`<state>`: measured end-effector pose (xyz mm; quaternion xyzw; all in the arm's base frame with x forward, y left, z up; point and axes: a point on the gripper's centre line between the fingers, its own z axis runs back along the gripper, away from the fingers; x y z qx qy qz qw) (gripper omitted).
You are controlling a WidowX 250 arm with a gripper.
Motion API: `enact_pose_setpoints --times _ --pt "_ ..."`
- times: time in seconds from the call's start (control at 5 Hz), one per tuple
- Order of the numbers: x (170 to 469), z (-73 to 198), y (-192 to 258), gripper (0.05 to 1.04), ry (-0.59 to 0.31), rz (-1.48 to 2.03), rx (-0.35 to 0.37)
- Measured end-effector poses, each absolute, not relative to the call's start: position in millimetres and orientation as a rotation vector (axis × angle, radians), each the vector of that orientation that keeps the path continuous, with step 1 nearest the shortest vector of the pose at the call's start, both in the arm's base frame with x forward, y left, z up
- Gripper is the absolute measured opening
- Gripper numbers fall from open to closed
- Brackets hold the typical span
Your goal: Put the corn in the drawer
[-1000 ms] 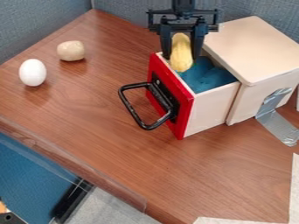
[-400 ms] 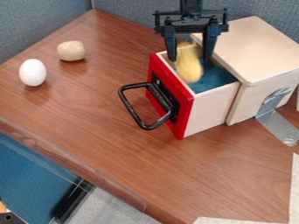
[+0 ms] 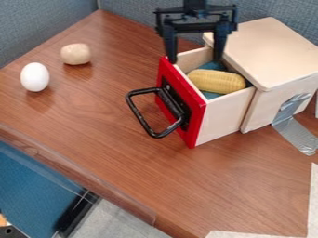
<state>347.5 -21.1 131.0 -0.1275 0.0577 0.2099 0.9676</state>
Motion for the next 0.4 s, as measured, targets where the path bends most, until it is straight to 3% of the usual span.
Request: enact_pose_setpoints --times 0.2,0.4 --pt "329 155 -1 0.999 0.004 0.353 -0.213" --pt "314 163 38 0.999 -0.099 0.282 -0.077"
